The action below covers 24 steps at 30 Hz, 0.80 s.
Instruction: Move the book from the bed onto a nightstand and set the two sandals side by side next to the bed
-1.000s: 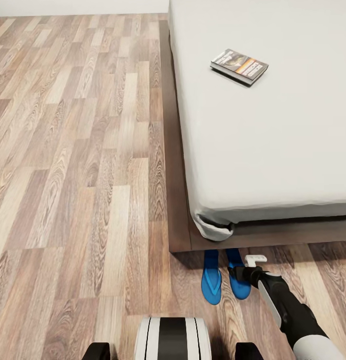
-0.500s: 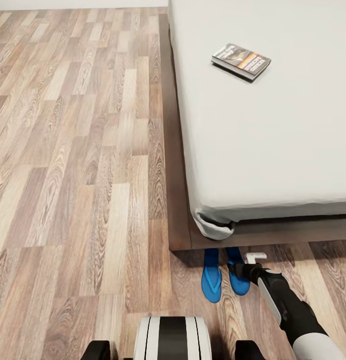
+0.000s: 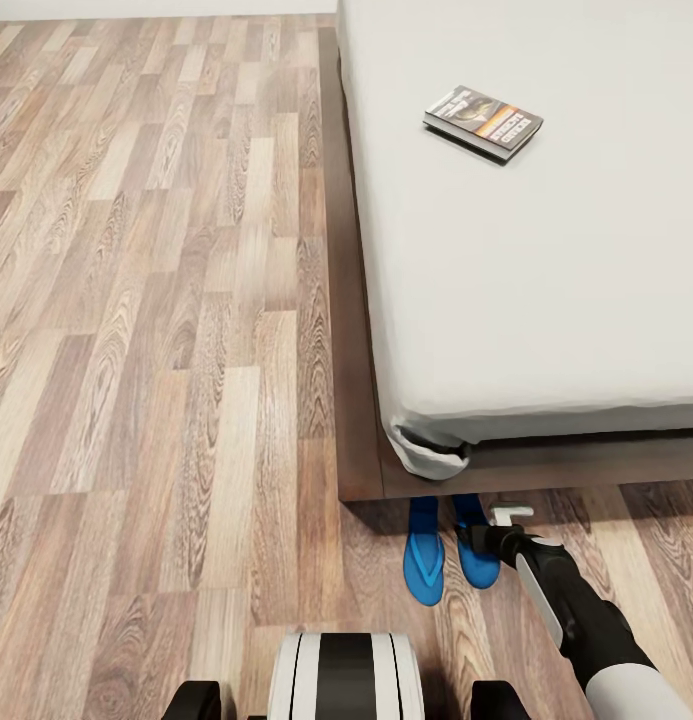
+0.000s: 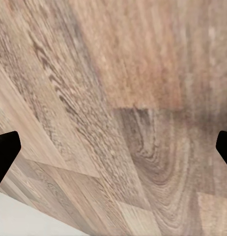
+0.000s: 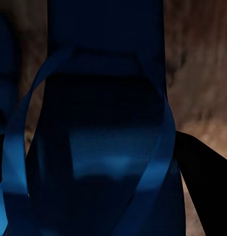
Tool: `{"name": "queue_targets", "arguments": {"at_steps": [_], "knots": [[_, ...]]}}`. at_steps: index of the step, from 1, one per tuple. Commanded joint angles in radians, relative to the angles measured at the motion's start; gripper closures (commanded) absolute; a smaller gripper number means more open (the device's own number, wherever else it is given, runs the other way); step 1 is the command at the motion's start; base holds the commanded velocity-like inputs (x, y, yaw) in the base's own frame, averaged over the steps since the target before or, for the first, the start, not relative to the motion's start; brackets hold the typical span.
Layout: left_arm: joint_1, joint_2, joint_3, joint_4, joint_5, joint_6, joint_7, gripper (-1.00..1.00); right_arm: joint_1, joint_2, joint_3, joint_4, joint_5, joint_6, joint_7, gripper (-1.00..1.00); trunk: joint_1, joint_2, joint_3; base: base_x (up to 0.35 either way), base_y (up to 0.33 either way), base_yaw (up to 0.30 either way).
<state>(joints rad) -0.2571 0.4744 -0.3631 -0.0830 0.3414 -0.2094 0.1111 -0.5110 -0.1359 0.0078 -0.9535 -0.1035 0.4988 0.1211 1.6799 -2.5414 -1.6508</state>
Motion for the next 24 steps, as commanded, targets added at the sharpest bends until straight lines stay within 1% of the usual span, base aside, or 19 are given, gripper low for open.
{"name": "queue_targets", "arguments": {"at_steps": [1, 17, 18, 20, 24], "knots": [[-0.001, 0.000, -0.009, 0.000, 0.007, -0.002, 0.004, -1.00, 0.000, -0.001, 0.000, 0.057, -0.001, 0.004, -0.001, 1.00, 0.000, 0.000, -0.001, 0.000, 0.000, 0.000], [0.000, 0.000, -0.010, 0.000, 0.007, -0.002, 0.005, -1.00, 0.000, -0.001, 0.000, 0.058, 0.000, 0.003, 0.000, 1.00, 0.000, 0.000, -0.001, 0.000, 0.000, 0.000], [-0.006, -0.006, -0.008, -0.006, 0.008, 0.000, 0.011, -1.00, 0.006, 0.000, 0.007, 0.006, -0.015, 0.000, 0.006, 1.00, 0.000, 0.000, 0.000, 0.000, 0.000, 0.000], [-0.011, -0.005, -0.008, -0.006, 0.008, 0.000, 0.013, -1.00, 0.015, -0.001, 0.014, 0.003, -0.012, 0.000, 0.009, 1.00, 0.000, 0.000, 0.000, 0.000, 0.000, 0.000], [-0.011, -0.005, -0.008, -0.006, 0.008, 0.000, 0.013, -1.00, 0.029, -0.001, 0.014, -0.011, -0.016, 0.000, 0.009, 1.00, 0.000, 0.000, 0.000, 0.000, 0.000, 0.000]]}}
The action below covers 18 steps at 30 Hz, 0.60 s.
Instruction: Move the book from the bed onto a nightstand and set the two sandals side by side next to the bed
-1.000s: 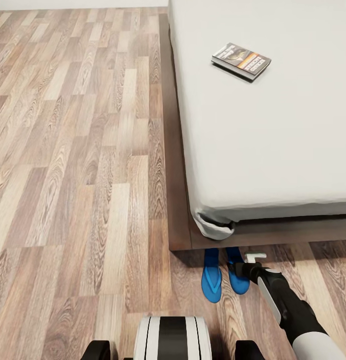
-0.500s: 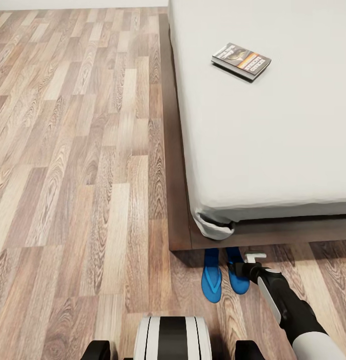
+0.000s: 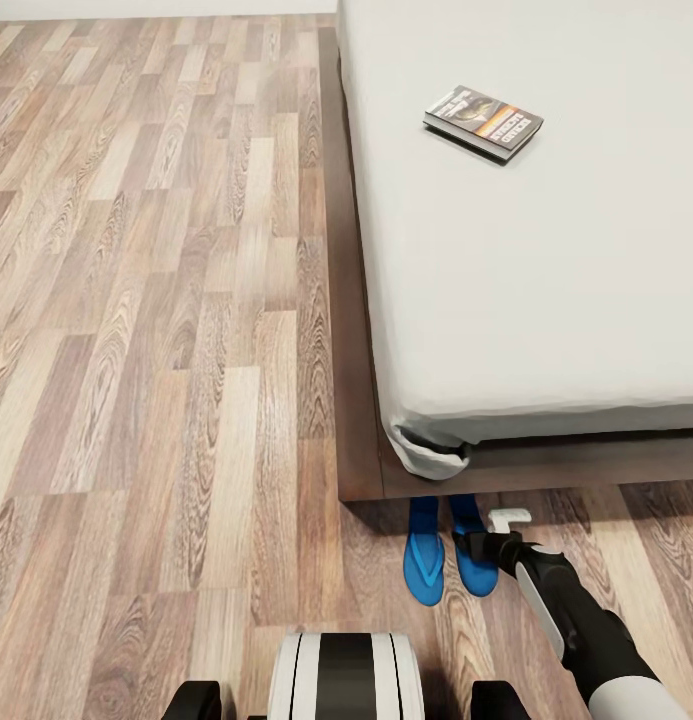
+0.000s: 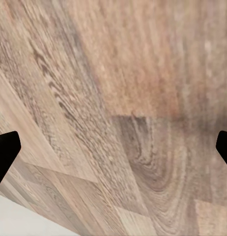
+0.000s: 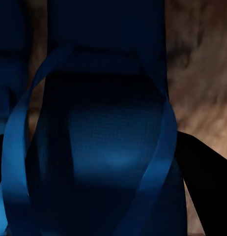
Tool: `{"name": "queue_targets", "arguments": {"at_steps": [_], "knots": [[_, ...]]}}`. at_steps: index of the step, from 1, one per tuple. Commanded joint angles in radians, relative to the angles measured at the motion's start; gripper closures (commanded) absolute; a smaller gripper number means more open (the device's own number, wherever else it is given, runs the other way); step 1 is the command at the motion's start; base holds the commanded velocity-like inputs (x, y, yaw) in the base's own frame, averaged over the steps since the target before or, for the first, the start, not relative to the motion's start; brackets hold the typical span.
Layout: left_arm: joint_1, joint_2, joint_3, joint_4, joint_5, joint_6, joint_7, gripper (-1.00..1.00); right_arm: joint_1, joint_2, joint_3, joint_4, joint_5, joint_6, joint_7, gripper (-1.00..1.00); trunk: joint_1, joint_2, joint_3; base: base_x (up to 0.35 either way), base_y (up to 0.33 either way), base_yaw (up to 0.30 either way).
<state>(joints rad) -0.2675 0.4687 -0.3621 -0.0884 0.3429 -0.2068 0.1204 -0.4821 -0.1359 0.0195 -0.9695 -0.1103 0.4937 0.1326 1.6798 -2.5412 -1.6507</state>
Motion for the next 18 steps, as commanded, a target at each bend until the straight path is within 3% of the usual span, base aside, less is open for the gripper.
{"name": "queue_targets", "arguments": {"at_steps": [1, 18], "knots": [[0.000, 0.000, -0.009, 0.000, 0.007, -0.002, 0.004, -1.00, 0.000, -0.001, 0.003, 0.005, -0.009, 0.005, -0.002, 1.00, 0.000, 0.000, -0.001, 0.000, 0.000, 0.000], [0.000, 0.000, -0.009, 0.000, 0.007, -0.002, 0.004, -1.00, 0.000, -0.001, 0.003, 0.005, -0.009, 0.005, -0.002, 1.00, 0.000, 0.000, -0.001, 0.000, 0.000, 0.000]]}}
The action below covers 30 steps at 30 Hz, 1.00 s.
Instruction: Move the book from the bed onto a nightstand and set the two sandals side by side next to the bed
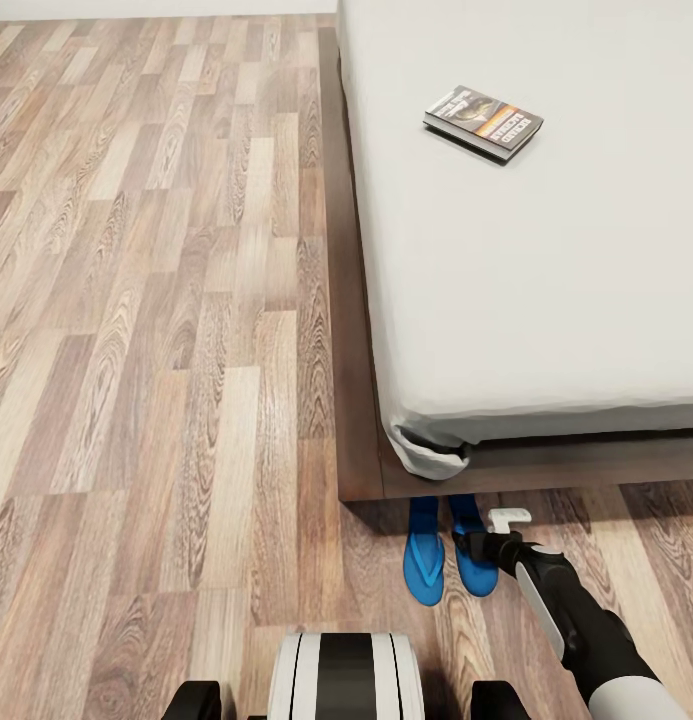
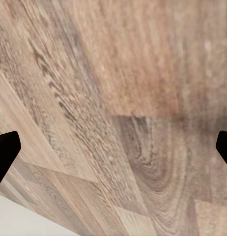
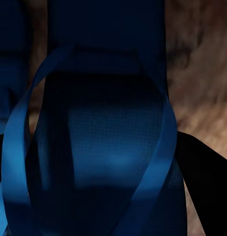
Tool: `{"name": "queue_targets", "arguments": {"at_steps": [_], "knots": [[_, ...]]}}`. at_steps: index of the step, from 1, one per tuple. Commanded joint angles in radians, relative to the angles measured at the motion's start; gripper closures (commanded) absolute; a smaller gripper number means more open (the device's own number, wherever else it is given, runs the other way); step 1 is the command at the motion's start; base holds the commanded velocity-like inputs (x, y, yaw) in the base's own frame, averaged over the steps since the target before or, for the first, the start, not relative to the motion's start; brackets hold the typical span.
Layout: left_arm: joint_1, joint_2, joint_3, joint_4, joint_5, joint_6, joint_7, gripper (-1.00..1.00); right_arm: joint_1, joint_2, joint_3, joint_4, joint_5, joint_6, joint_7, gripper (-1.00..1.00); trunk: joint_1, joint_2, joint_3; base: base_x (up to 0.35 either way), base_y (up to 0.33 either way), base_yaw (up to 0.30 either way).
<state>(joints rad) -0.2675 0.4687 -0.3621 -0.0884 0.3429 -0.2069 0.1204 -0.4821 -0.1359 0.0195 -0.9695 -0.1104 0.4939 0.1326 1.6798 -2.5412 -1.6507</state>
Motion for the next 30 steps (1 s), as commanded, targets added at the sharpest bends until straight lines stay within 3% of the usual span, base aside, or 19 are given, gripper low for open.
{"name": "queue_targets", "arguments": {"at_steps": [1, 5, 16, 17, 18, 30], "knots": [[0.000, 0.000, -0.009, 0.000, 0.007, -0.002, 0.004, -1.00, 0.000, -0.001, 0.003, 0.005, -0.009, 0.005, -0.002, 1.00, 0.000, 0.000, -0.001, 0.000, 0.000, 0.000], [0.000, 0.001, -0.009, 0.000, 0.007, -0.002, 0.004, -1.00, 0.000, -0.001, 0.002, 0.005, -0.009, 0.005, -0.003, 1.00, 0.000, 0.000, -0.001, 0.000, 0.000, 0.000], [0.009, -0.058, 0.000, 0.008, 0.010, 0.060, 0.004, -1.00, 0.033, 0.005, -0.007, -0.005, -0.008, -0.021, -0.015, 1.00, 0.000, 0.000, -0.001, 0.000, 0.000, 0.000], [0.009, -0.058, 0.001, 0.008, 0.010, 0.066, 0.004, -1.00, 0.033, 0.005, -0.007, -0.005, -0.008, -0.021, -0.015, 1.00, 0.000, 0.000, -0.001, 0.000, 0.000, 0.000], [0.010, -0.059, 0.000, 0.008, 0.010, 0.072, 0.004, -1.00, 0.033, 0.005, -0.007, 0.064, -0.006, -0.022, -0.016, 1.00, 0.000, 0.000, -0.001, 0.000, 0.000, 0.000], [0.010, -0.061, -0.001, 0.009, 0.008, 0.072, 0.005, -1.00, 0.034, 0.005, -0.007, 0.064, -0.006, -0.023, -0.016, 1.00, 0.000, 0.000, -0.001, 0.000, 0.000, 0.000]]}}
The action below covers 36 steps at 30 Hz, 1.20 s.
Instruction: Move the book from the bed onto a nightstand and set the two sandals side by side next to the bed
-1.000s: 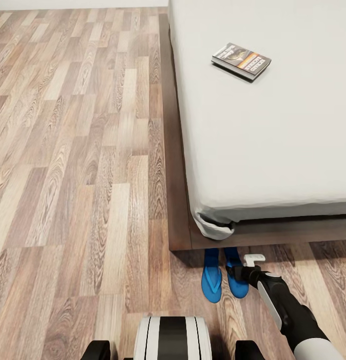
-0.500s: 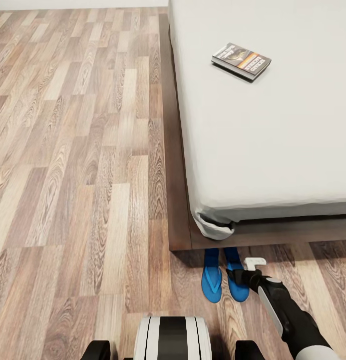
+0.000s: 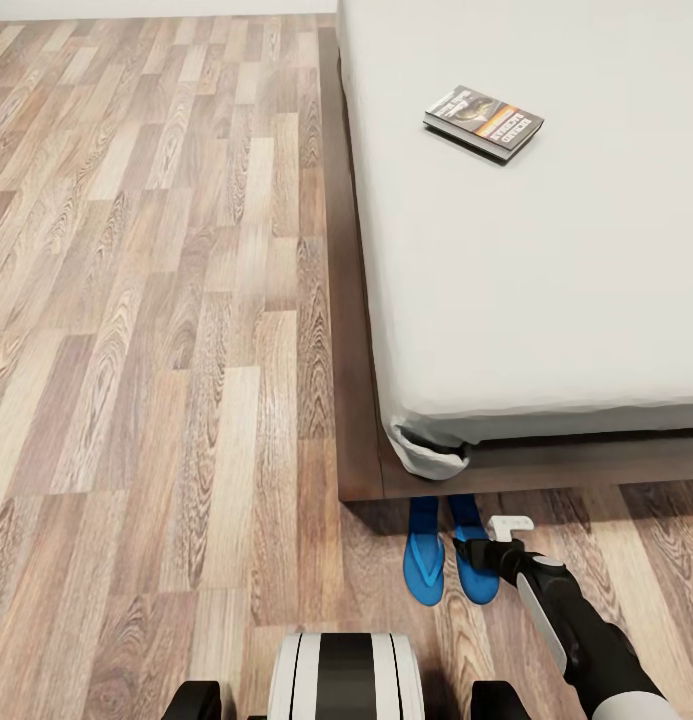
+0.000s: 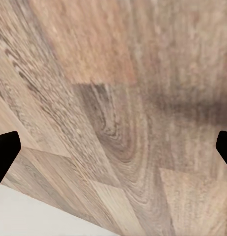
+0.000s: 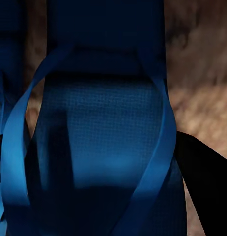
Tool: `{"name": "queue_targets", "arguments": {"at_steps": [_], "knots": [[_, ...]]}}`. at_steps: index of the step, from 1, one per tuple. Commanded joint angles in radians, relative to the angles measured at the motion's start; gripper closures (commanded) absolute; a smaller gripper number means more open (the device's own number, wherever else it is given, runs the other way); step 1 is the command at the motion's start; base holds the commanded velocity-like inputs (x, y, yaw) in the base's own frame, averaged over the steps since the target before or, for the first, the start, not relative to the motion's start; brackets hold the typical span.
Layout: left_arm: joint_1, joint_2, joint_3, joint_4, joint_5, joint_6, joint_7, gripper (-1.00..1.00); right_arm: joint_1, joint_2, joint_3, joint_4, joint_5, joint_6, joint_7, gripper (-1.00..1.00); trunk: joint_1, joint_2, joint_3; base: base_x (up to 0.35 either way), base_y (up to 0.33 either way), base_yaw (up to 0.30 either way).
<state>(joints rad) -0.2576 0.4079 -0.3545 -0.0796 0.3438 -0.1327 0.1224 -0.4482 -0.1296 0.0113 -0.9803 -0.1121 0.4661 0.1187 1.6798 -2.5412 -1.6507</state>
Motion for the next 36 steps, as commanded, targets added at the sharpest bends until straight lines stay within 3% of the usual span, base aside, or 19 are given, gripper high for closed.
{"name": "queue_targets", "arguments": {"at_steps": [1, 18, 19, 24, 36], "knots": [[0.000, 0.000, -0.009, 0.000, 0.008, -0.002, 0.003, -1.00, 0.000, -0.001, 0.001, 0.075, -0.004, 0.005, -0.002, 1.00, 0.000, 0.000, -0.001, 0.000, 0.000, 0.000], [0.000, 0.000, -0.011, -0.001, 0.007, -0.004, 0.003, -1.00, 0.000, -0.001, 0.001, 0.075, -0.004, 0.005, -0.002, 1.00, 0.000, 0.000, -0.001, 0.000, 0.000, 0.000], [-0.006, 0.006, -0.012, 0.001, 0.006, 0.002, 0.009, -1.00, -0.006, -0.007, -0.005, -0.007, -0.008, 0.003, 0.002, 1.00, 0.000, 0.000, -0.001, 0.000, 0.000, 0.000], [-0.011, 0.012, -0.012, 0.001, 0.006, 0.005, 0.015, -1.00, -0.016, -0.007, -0.030, -0.035, -0.008, 0.003, 0.000, 1.00, 0.000, 0.000, -0.001, 0.000, 0.000, 0.000], [-0.011, 0.012, -0.012, 0.001, 0.006, 0.005, 0.015, -1.00, -0.016, -0.007, -0.030, -0.081, -0.008, 0.003, 0.000, 1.00, 0.000, 0.000, -0.001, 0.000, 0.000, 0.000]]}}
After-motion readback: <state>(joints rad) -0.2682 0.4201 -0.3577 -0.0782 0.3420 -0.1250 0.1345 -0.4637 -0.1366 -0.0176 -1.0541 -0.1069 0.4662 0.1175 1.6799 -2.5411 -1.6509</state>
